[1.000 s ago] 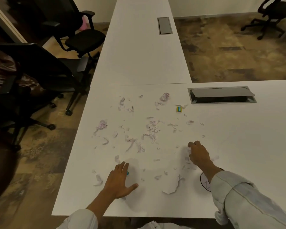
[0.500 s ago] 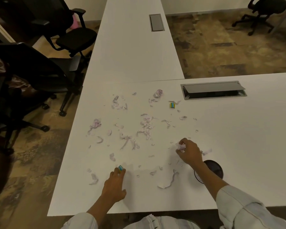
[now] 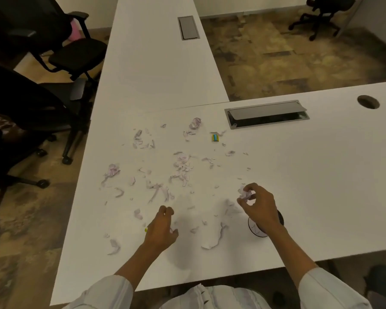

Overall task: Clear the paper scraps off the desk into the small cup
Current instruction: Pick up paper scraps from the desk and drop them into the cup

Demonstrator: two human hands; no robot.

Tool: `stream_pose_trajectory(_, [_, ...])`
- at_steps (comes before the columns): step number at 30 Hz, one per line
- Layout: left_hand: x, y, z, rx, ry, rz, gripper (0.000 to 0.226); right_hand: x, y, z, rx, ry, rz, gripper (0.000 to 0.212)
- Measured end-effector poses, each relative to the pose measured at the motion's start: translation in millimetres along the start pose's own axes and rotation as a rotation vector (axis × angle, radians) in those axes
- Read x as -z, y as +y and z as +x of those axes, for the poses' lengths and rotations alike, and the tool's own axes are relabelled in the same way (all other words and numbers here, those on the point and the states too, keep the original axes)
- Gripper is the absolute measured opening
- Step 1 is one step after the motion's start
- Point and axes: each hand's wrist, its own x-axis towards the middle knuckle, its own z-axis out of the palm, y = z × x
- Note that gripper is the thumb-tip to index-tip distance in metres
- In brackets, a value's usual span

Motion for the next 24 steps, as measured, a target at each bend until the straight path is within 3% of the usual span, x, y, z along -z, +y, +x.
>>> stream_pose_trajectory(5, [1.2,74.5,31.2,-0.203,0.094,-0.218,0.041,33.4,9.0,-20.0,-0.08,0.14,0.05,0.027])
stream_pose_trajectory(10, [-13.2,150.4,43.6,-0.393,0.091,-0.355,0.04,51.4,36.8,-51.2,-0.114,0.092,-0.04,0.031])
stream_pose_trajectory(18, [-38.3,220.4,46.3,-0.518,0.001,-0.361,0.048,61.6,54.3,-71.5,-0.148,0.021,-0.156,0.05])
stream_pose_trajectory(24, [-56.0,243.7,46.6,-0.505,-0.103,-0.311,0.063,80.6,74.4,-81.7,-0.173,0.122,-0.091,0.044])
